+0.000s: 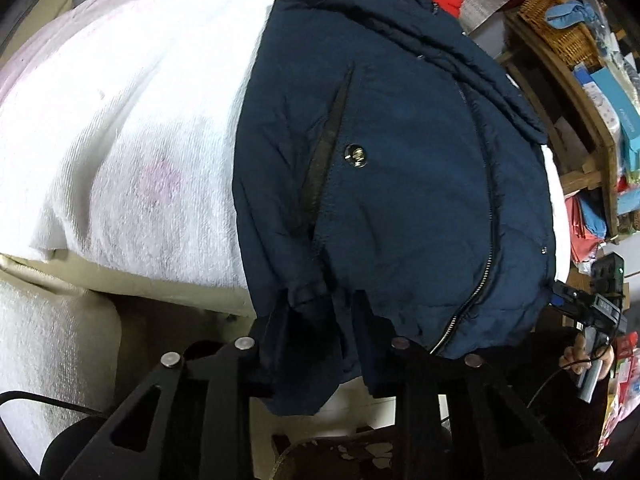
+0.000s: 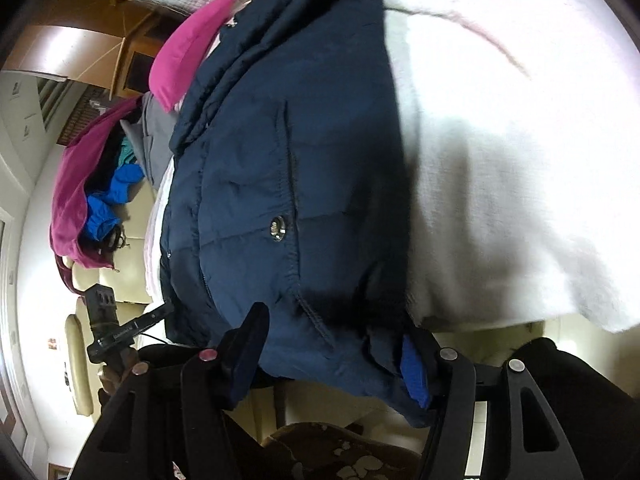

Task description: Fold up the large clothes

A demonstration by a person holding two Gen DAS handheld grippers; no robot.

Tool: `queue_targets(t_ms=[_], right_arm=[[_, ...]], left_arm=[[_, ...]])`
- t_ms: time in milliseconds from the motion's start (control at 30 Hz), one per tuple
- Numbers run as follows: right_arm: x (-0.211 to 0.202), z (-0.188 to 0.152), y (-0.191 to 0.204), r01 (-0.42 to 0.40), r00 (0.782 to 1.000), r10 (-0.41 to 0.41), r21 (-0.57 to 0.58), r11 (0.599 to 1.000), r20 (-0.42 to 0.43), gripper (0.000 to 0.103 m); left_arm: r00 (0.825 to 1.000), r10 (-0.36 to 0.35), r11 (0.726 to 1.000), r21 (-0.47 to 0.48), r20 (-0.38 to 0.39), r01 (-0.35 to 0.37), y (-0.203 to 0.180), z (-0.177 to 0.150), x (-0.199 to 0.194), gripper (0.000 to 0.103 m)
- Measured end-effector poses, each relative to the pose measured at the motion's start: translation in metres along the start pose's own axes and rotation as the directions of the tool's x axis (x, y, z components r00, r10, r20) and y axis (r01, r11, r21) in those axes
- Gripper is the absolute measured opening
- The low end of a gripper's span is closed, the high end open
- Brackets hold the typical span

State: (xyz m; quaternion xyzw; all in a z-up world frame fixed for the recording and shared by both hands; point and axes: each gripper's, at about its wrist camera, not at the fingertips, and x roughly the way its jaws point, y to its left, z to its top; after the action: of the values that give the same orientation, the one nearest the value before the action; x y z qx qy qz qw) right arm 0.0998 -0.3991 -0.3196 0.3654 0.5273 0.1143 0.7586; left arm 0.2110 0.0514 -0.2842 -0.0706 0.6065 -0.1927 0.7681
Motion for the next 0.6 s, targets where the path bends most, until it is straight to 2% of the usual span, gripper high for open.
queue_targets(t_ms=[33,67,167,267,333,367,400,433,500,533,600], right_arm=[[-0.003,-0.002,-0.001,0.014,1.0,-0.014,0.001,1.0,0.004,0.065],[-0.006,-0.006,-0.003,0.029,1.0,-0.029,0.002,1.0,0.002,0.065],[-0.004,-0.018,-0.013,0.087,0.995,-0.086,0.012,0.996,-0.04,0.065],[0.008,-0.027,-0.027,0.115,0.99,-0.111,0.042,0.992,-0.086,0.065],[0.022,-0.028,-0.031,0.116,0.989,-0.11,0.053,0.992,-0.096,0.065],[0.029,-0.029,-0.03,0.115,0.988,-0.108,0.055,0.992,-0.107,0.064],[0.038,-0.031,-0.027,0.114,0.986,-0.108,0.046,0.992,-0.125,0.055],[0.041,-0.033,-0.023,0.109,0.986,-0.104,0.027,0.994,-0.133,0.036],[0.044,-0.04,0.001,0.115,0.983,-0.124,-0.073,0.991,-0.135,0.025],[0.043,-0.042,0.009,0.123,0.983,-0.135,-0.1,0.987,-0.123,0.021],[0.03,-0.044,0.028,0.116,0.989,-0.129,-0.15,0.982,-0.074,0.021]], left_arm=[[1.0,-0.005,1.0,-0.01,-0.014,0.005,0.003,-0.002,0.001,0.059],[1.0,-0.005,1.0,-0.015,-0.027,0.005,0.003,-0.001,0.004,0.066],[0.999,0.015,1.0,0.013,-0.039,-0.015,-0.002,-0.001,0.008,0.067],[0.999,0.003,0.999,0.045,-0.035,-0.001,-0.012,-0.001,0.009,0.066],[1.0,0.005,0.998,0.061,-0.028,-0.003,-0.018,-0.004,0.008,0.05],[1.0,0.015,0.998,0.063,-0.023,-0.014,-0.019,-0.004,0.008,0.046],[1.0,0.016,0.998,0.06,-0.019,-0.014,-0.019,-0.005,0.007,0.037],[1.0,0.013,0.999,0.053,-0.015,-0.012,-0.018,-0.005,0.007,0.028],[1.0,0.001,0.999,0.038,-0.004,-0.001,-0.016,-0.004,0.004,0.018],[1.0,-0.011,0.999,0.035,0.0,0.011,-0.014,-0.004,0.002,0.018],[0.999,-0.038,0.999,0.033,0.014,0.037,-0.013,-0.003,-0.001,0.018]])
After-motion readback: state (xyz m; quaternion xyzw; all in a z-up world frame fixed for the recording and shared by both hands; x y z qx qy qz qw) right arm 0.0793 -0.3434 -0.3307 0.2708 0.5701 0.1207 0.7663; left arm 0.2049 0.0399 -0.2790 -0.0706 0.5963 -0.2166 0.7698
